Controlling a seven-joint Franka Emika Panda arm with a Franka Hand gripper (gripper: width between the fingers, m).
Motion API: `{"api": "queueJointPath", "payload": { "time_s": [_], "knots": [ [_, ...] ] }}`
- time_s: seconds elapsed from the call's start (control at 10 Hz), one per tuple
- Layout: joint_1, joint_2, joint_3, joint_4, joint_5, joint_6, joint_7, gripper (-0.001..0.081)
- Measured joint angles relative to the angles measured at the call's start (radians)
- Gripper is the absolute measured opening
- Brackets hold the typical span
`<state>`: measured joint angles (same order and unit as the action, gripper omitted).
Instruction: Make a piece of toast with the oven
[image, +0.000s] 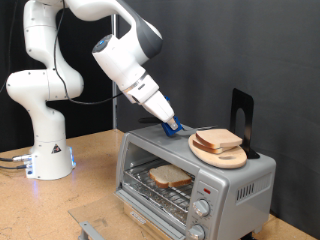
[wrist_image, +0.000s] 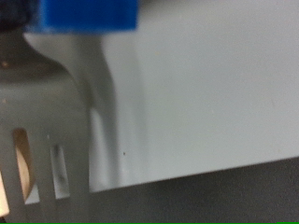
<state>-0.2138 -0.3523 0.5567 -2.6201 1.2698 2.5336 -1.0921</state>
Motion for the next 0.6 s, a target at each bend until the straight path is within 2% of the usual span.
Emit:
{"api": "queueJointPath", "payload": {
  "time_s": [0.4,0.6],
  "knots": [
    [0.000,0.004,0.018,-0.040,-0.006,0.036,0.019,0.0800],
    [0.006,-0.004,0.019,-0.046,0.030,0.035,0.009,0.0800]
  ]
}}
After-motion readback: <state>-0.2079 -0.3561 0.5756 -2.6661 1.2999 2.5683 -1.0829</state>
